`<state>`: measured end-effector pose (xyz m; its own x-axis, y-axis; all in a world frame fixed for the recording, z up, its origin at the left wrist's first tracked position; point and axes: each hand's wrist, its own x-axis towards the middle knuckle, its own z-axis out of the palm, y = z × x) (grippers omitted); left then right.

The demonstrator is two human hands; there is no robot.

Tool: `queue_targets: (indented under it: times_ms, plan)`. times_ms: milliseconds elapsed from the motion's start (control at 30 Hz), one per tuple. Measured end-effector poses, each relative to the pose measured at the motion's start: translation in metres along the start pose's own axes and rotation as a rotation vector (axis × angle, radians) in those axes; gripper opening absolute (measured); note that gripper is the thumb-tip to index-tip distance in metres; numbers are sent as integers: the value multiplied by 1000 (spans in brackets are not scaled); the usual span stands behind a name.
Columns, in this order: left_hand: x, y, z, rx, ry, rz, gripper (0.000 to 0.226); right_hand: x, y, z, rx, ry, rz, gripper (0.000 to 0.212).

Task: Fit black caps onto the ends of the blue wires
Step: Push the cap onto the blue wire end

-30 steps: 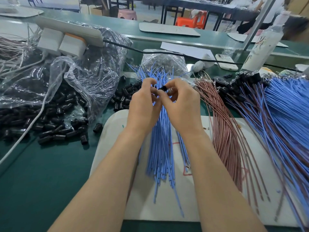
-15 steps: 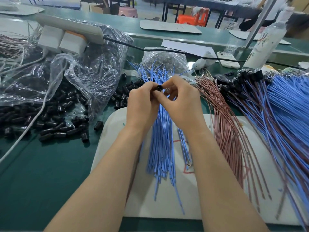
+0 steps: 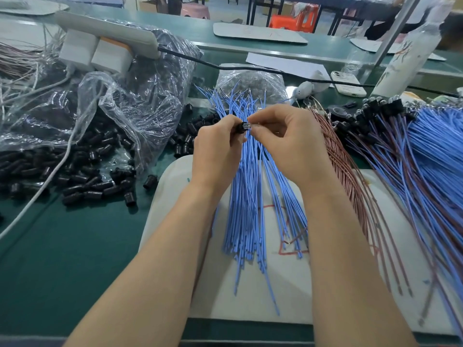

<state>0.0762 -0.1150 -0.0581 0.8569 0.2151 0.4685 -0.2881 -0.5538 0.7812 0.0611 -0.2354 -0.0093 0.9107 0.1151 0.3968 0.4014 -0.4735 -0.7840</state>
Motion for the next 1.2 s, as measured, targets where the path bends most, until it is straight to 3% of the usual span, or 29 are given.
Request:
queue_targets:
  times_ms: [367,667,833,1200]
  plan:
    - [-3,7,-3,128,-7,59,15,-2,-2,4,-190,99,-50,7]
    - [-6,11,-4,323,-44,121,19,1,4,2,-261,93,34,8]
    - [-7,12,-6,227,-132,155,19,3,13,-3,-210,104,76,8]
    - [-2,6,-10,89,-226,223,13,4,33,-17,119,-50,162,22]
